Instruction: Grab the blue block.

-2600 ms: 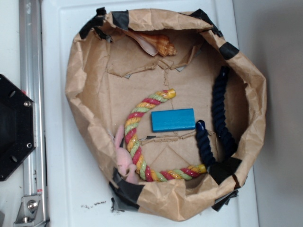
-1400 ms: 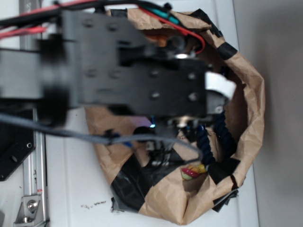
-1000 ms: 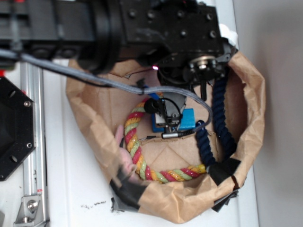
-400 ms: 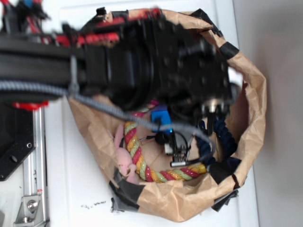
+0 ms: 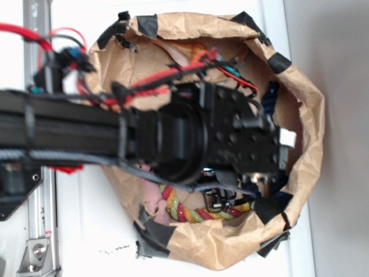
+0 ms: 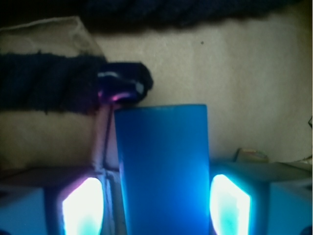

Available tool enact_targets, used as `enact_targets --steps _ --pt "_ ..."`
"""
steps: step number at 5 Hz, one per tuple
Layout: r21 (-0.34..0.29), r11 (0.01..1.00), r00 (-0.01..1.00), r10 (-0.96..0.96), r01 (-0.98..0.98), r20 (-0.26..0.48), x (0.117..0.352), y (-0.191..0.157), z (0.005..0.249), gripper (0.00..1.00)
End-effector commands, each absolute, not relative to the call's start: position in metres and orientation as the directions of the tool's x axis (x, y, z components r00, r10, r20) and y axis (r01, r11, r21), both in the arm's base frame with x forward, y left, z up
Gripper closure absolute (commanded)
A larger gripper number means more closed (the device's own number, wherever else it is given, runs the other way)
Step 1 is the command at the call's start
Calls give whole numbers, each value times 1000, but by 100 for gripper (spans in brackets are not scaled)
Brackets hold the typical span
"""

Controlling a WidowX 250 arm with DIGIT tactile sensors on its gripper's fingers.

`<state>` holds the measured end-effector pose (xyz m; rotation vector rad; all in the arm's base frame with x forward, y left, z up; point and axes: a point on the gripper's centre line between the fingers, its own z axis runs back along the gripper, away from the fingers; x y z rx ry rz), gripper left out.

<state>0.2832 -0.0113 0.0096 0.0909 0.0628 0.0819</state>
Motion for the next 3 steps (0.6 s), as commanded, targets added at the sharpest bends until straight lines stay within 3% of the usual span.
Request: enact_targets --steps 1,3 --pt "71 995 997 68 -66 -24 284 23 24 100" --pt "-9 1000 996 26 -25 90 278 54 101 100"
